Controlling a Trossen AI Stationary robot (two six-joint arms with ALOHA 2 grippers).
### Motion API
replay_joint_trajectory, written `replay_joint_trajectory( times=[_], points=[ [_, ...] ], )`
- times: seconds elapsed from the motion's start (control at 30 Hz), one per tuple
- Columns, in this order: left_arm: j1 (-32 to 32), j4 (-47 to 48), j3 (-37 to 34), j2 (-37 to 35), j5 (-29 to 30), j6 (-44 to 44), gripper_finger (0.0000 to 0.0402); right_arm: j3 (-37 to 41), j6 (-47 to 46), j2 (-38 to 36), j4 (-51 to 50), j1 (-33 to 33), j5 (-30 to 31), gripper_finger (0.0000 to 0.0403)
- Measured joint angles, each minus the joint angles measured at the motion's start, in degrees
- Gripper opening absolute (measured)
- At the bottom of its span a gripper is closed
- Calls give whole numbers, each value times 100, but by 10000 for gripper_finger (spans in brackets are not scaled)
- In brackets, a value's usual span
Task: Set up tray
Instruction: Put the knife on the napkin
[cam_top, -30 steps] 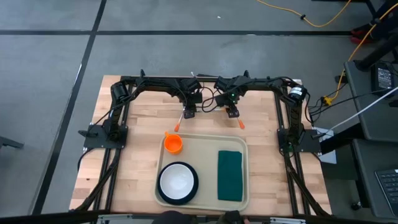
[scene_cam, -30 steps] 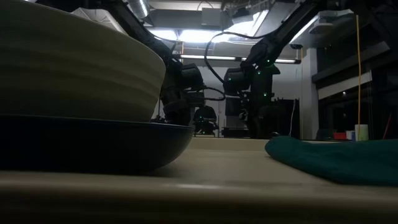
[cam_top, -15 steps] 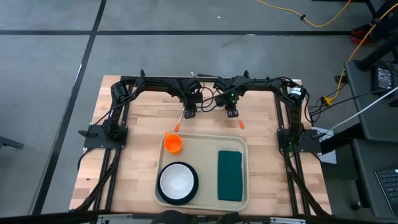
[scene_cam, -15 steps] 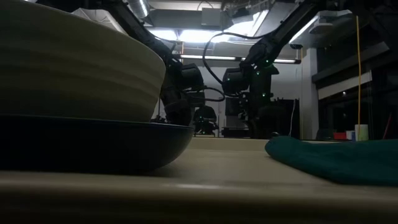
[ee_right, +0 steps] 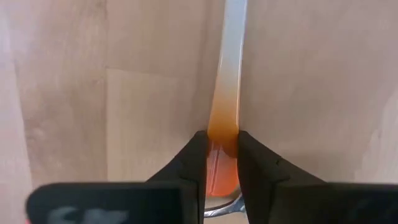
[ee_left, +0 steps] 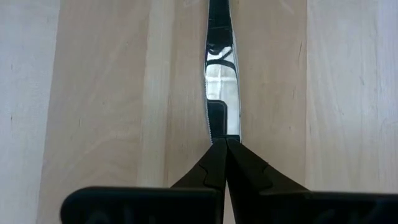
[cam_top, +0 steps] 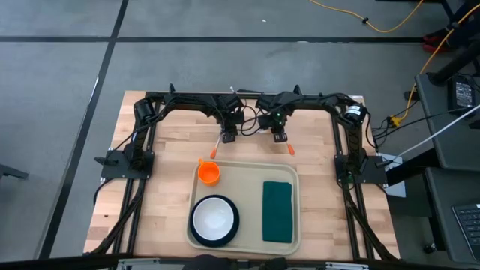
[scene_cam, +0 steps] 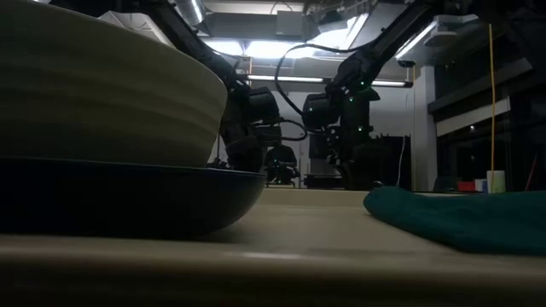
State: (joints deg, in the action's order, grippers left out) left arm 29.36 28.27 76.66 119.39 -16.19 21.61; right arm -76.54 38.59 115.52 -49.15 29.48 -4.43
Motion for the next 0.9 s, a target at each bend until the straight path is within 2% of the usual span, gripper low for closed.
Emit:
replay_joint_trajectory(
  times=[0.33,0.67,0.9],
  points=[
    [-30,55,-7,-4,-24,102,2,-477,-302,29,-583,-200,-34,68],
    [-116,-28,0,2,69,94,2,-515,-333,-2,-741,-215,-212,5],
    [-118,-28,0,2,74,39,2,-515,-618,-2,-722,-210,-208,59]
  ],
)
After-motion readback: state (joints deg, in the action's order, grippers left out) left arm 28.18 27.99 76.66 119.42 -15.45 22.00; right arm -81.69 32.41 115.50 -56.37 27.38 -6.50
